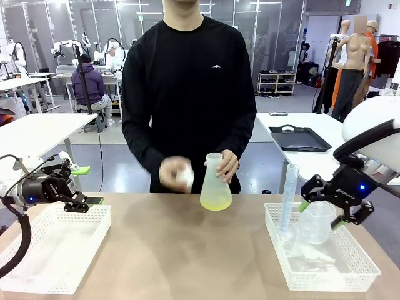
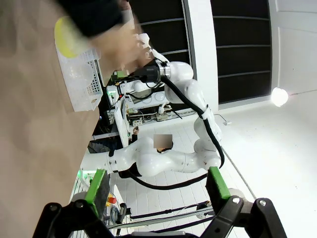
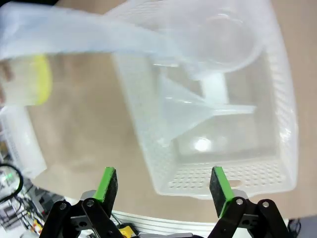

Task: Prepare the solutions needed for the experiment.
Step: When the human places the Big flask in the center of the table, pick up the Big flask and place it in the left Organizing basket.

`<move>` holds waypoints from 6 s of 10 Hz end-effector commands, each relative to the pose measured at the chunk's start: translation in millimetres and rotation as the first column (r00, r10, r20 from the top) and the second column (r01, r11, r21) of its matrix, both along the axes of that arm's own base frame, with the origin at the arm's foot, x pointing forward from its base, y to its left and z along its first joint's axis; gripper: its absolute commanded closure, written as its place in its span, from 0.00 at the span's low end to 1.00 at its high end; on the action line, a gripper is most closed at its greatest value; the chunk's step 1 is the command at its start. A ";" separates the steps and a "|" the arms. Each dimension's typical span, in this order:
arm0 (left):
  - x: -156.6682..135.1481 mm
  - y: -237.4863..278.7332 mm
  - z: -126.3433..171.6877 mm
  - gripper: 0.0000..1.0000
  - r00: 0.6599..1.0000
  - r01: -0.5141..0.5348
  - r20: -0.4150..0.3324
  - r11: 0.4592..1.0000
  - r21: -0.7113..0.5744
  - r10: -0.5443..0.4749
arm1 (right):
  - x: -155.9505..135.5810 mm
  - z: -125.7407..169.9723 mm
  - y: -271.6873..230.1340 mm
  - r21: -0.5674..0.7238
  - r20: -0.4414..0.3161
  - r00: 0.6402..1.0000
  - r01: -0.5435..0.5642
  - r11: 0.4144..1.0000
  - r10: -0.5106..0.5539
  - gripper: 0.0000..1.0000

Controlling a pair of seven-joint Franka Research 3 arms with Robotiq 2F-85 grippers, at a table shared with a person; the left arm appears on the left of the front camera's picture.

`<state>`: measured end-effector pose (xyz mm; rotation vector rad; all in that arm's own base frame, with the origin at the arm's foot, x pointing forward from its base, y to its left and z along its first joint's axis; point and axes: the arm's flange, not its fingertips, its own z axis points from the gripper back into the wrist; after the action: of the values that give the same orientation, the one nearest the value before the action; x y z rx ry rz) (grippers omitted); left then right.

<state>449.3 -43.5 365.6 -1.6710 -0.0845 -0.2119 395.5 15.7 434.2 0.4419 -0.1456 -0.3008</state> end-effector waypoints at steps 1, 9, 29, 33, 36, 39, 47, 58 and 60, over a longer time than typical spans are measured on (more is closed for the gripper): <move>-0.5 -0.4 0.5 0.00 1.000 0.001 0.002 1.000 0.000 -0.001 | -14.4 -16.3 0.8 0.137 0.164 0.982 -0.113 0.984 0.090 0.06; -0.5 -0.4 0.5 0.00 1.000 0.001 0.002 1.000 0.000 -0.001 | -6.9 -42.6 2.6 0.704 0.314 0.919 -0.395 0.590 0.241 0.06; -0.5 -0.4 0.5 0.00 1.000 0.001 0.002 1.000 0.000 -0.001 | -3.0 -59.7 9.8 0.837 0.310 0.925 -0.376 0.398 0.221 0.06; 0.0 -0.1 0.0 0.00 1.000 0.000 0.000 1.000 0.000 0.000 | -3.0 -59.7 9.8 0.837 0.310 0.925 -0.376 0.398 0.221 0.06; 14.4 -33.2 31.1 0.00 0.948 -0.077 0.312 0.996 0.045 0.059 | -3.0 -59.7 9.8 0.837 0.310 0.925 -0.376 0.398 0.221 0.06; 36.9 -74.0 41.4 0.00 0.815 -0.088 0.579 0.979 0.184 -0.036 | -3.0 -59.7 9.8 0.837 0.310 0.925 -0.376 0.398 0.221 0.06; 35.3 -79.6 51.8 0.00 0.810 -0.054 0.584 0.983 0.175 -0.059 | -3.0 -59.7 9.8 0.837 0.310 0.925 -0.376 0.398 0.221 0.06; 76.2 -109.8 53.1 0.00 0.415 -0.208 0.906 0.960 0.187 -0.086 | -3.0 -59.7 9.8 0.837 0.310 0.925 -0.376 0.398 0.221 0.06; 83.5 -110.8 50.2 0.00 0.402 -0.204 0.909 0.957 0.204 -0.108 | -3.0 -59.7 9.8 0.837 0.310 0.925 -0.376 0.398 0.221 0.06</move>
<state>531.9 -153.9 417.7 -1.0571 -0.9187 -1.0656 393.6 24.7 374.0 1.5559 -0.0245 0.0516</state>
